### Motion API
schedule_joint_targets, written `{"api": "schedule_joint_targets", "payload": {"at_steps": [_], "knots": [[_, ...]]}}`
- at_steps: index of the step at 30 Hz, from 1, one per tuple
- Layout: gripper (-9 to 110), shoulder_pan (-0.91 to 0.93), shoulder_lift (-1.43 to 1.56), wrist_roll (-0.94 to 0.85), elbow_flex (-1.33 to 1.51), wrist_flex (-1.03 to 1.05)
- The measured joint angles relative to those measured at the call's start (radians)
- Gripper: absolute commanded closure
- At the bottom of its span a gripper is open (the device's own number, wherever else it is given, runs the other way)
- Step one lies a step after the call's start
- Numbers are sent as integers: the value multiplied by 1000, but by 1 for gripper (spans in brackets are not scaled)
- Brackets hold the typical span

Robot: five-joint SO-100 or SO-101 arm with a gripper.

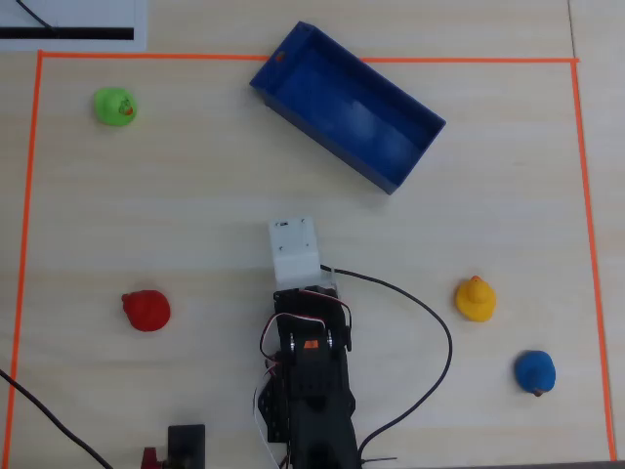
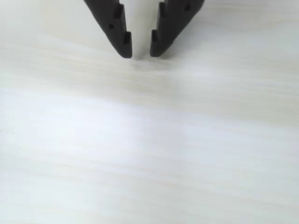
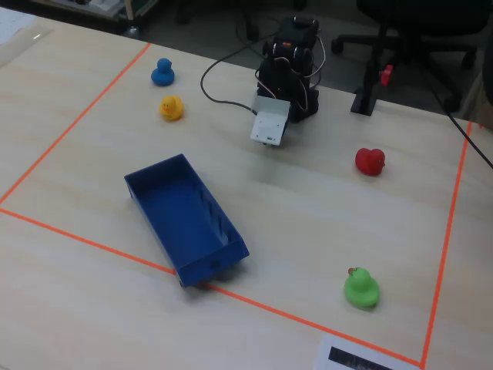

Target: Grasp green duck and put it into box.

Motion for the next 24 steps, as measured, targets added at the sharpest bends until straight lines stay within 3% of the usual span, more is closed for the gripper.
{"api": "schedule_joint_targets", "payload": {"at_steps": [13,18,24], "knots": [[101,-21,-6,-2,2,-28],[101,-72,-91,-2,-72,-241],[101,-179,-453,0,-388,-480]]}}
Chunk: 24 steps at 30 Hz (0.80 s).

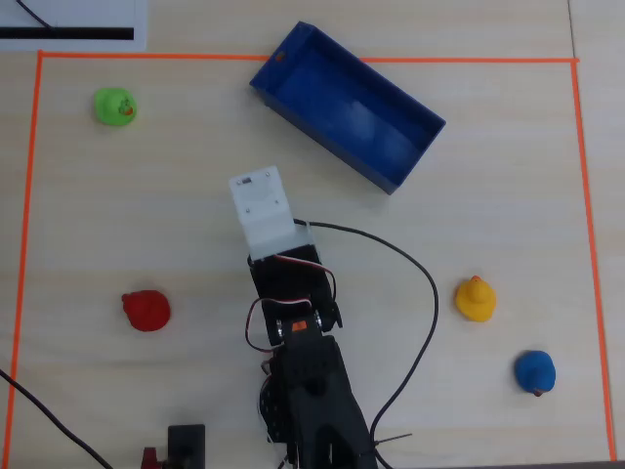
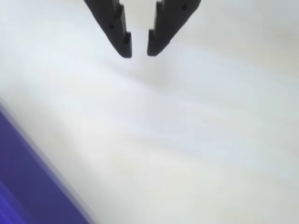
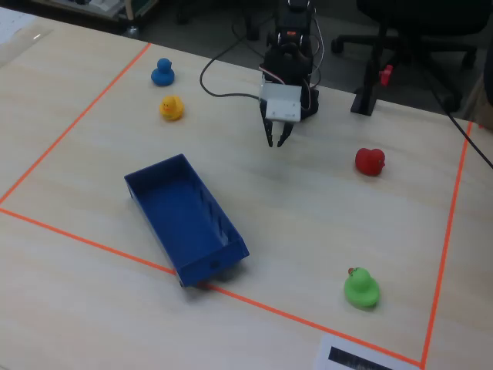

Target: Grasp green duck and put it into box.

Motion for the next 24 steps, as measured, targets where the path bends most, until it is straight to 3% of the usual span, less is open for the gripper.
{"api": "schedule_joint_targets", "payload": {"at_steps": [5,16,24], "knots": [[97,-114,-351,92,-281,-216],[76,-244,-953,124,-364,-1094],[71,-298,-1341,126,-583,-1250]]}}
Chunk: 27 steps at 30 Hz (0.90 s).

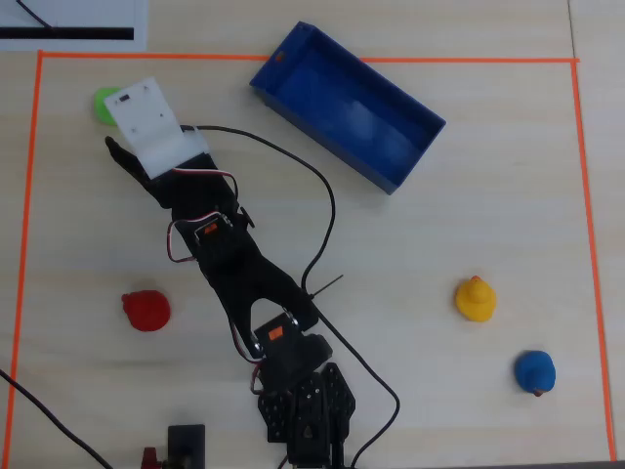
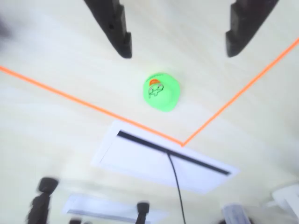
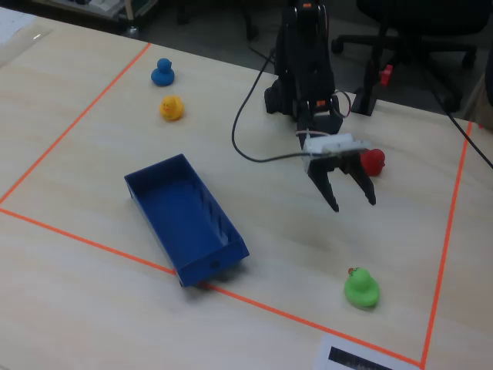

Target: Grasp green duck and put it into box.

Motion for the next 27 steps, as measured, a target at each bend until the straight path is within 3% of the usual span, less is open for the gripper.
{"api": "schedule_joint_targets", "payload": {"at_steps": [10,27], "knots": [[64,0,-391,26,-330,-31],[64,38,-692,41,-669,-28]]}}
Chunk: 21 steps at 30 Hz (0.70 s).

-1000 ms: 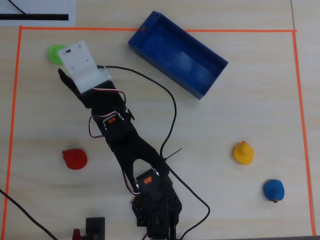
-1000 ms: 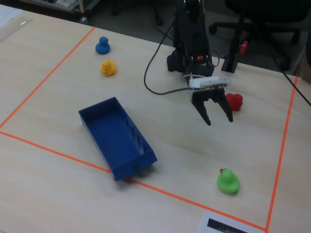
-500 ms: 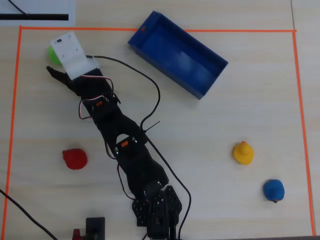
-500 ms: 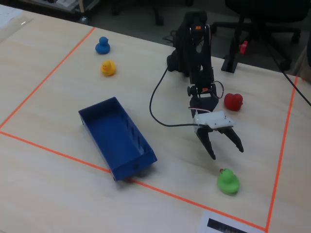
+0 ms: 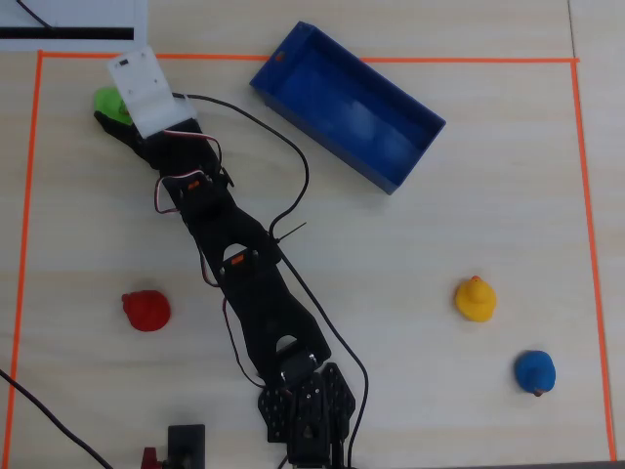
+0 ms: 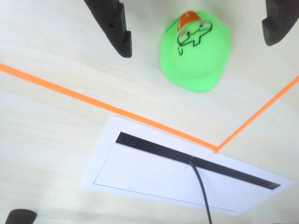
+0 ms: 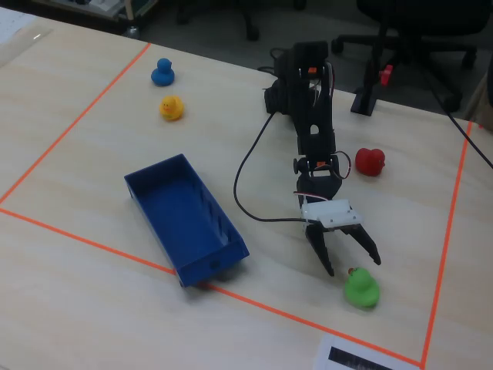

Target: Grasp green duck and put it into box.

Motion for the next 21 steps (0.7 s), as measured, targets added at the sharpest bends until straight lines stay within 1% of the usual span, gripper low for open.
{"api": "schedule_joint_targets", "payload": {"at_steps": [14,21], "knots": [[64,-49,-89,9,-106,14],[64,-49,-160,9,-212,78]]}}
